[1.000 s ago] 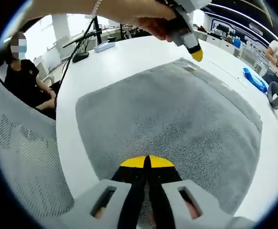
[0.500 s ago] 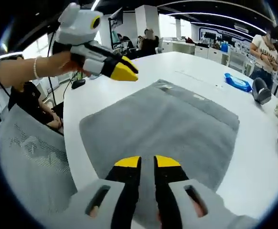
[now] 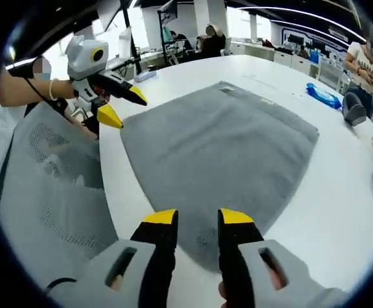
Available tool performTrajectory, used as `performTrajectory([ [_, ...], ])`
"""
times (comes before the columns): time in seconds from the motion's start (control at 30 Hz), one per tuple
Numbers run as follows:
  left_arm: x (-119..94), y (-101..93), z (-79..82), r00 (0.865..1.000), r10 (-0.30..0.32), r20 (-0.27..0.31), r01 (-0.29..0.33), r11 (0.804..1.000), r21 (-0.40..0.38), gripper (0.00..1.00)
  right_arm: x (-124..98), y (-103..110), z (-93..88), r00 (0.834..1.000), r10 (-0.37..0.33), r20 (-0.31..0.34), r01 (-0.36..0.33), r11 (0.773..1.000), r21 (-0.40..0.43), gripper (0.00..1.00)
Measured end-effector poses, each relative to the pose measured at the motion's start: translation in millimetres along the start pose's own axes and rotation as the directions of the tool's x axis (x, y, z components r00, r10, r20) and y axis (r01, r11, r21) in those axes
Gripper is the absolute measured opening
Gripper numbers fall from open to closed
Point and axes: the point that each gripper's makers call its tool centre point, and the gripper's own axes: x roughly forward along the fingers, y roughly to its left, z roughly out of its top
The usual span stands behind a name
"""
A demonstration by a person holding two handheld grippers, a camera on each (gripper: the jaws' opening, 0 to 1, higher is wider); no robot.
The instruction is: Fold the towel on the table until its edges align and the towel forms a compact rectangular stack.
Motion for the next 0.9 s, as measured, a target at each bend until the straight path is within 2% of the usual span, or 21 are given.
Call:
performTrajectory([
  [0.03,0.1,-0.6,-2.7,1.000,0.000,-0.010,0.000,1.000,0.010,0.49,0.2,0.6,-1.2,1.000,0.000,-0.002,0.000,1.000,-0.003,0.26],
  [0.1,0.7,-4.3,-17.6,0.998,-0.007,-0.069,0.011,0.999,0.051,0.48,0.2,2.7,-7.5,1.000,-0.004,-0.020,0.004,1.000,-0.031,0.26],
  [0.2,0.9,-5.2,-41.0,0.985,-0.002,-0.171,0.016,0.997,0.080,0.45,1.0,-1.2,-18.7,0.998,-0.022,-0.058,0.018,0.998,-0.067,0.26],
  [0.27,1.6,-6.3,-48.2,0.982,-0.002,-0.189,0.018,0.996,0.085,0.45,0.4,-2.6,-23.9,0.997,-0.022,-0.071,0.017,0.997,-0.069,0.26],
  [0.43,-1.9,-2.9,-67.0,0.974,0.021,-0.224,0.000,0.996,0.093,0.43,-1.6,-6.9,-41.8,0.990,-0.051,-0.130,0.033,0.990,-0.138,0.26],
  [0.47,-2.6,-1.4,-69.6,0.974,0.029,-0.226,-0.007,0.995,0.099,0.42,-1.5,-7.4,-46.4,0.989,-0.060,-0.138,0.037,0.987,-0.157,0.25],
  [0.5,-3.3,0.7,-67.7,0.979,0.039,-0.199,-0.016,0.993,0.118,0.39,-1.7,-8.5,-42.5,0.993,-0.067,-0.100,0.047,0.981,-0.190,0.25],
  [0.6,-4.5,5.5,-67.4,0.981,0.069,-0.182,-0.052,0.994,0.097,0.34,-2.9,-8.5,-44.3,0.994,-0.070,-0.084,0.057,0.986,-0.155,0.24],
  [0.67,-4.0,9.7,-67.1,0.982,0.100,-0.162,-0.081,0.989,0.123,0.30,-3.2,-9.9,-44.3,0.994,-0.079,-0.074,0.067,0.985,-0.158,0.21],
  [0.7,-4.7,9.8,-67.8,0.982,0.097,-0.165,-0.079,0.991,0.109,0.29,-3.6,-11.4,-44.4,0.993,-0.086,-0.077,0.072,0.984,-0.163,0.17],
  [0.73,-4.7,11.2,-67.9,0.982,0.100,-0.161,-0.084,0.991,0.104,0.27,-9.0,-20.8,-48.0,0.986,-0.131,-0.102,0.108,0.972,-0.209,0.11],
  [0.8,-6.3,16.1,-68.1,0.978,0.125,-0.164,-0.106,0.987,0.118,0.21,-11.2,-25.1,-51.9,0.984,-0.136,-0.116,0.101,0.958,-0.268,0.06],
  [0.9,-7.3,22.2,-67.2,0.975,0.152,-0.165,-0.130,0.982,0.136,0.12,-8.9,-24.3,-49.4,0.986,-0.121,-0.114,0.089,0.963,-0.256,0.03],
])
